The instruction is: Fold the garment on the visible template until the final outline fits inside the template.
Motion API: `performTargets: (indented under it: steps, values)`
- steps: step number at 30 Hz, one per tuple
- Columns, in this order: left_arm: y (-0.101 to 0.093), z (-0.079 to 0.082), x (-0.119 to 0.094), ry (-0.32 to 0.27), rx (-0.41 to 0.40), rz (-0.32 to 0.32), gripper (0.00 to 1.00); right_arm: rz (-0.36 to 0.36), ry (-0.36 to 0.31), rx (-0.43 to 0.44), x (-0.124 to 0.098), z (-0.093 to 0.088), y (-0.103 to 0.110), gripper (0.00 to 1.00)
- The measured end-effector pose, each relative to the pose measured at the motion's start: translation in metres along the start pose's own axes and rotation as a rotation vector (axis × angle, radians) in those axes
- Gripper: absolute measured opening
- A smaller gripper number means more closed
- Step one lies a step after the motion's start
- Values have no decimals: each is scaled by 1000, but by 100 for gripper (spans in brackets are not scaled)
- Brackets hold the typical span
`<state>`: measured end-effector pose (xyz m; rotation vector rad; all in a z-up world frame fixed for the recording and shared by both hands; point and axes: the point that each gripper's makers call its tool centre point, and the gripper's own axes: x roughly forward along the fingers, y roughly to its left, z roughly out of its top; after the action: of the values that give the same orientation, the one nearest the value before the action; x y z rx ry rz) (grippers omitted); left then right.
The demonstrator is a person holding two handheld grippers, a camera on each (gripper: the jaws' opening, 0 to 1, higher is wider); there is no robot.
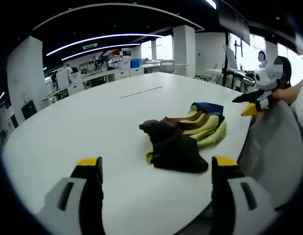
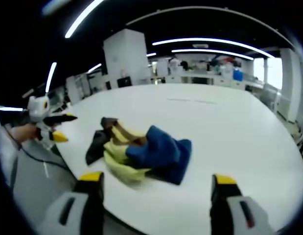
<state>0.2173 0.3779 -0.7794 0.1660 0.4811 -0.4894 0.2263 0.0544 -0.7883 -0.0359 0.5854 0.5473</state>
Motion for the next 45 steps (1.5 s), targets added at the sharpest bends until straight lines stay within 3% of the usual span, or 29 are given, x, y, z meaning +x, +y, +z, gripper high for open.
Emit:
performTargets:
  steps: [9, 19, 23, 35, 45]
  values:
    - [10, -9, 1, 8, 4, 4, 89, -6, -4, -56, -1, 7, 3, 93]
    - [-1, -1, 0, 5, 4, 9, 89, -69, -25, -94, 0, 26, -11, 94]
    - [-7, 2, 0, 12, 4, 6, 88, -57, 24, -160, 3, 13, -7, 92]
    - [-24, 13, -2, 17, 6, 5, 88, -36, 12, -173, 4, 15, -4, 90]
    - [-27, 16, -3, 15, -1, 0, 89, -36, 12, -163, 4, 15, -5, 90]
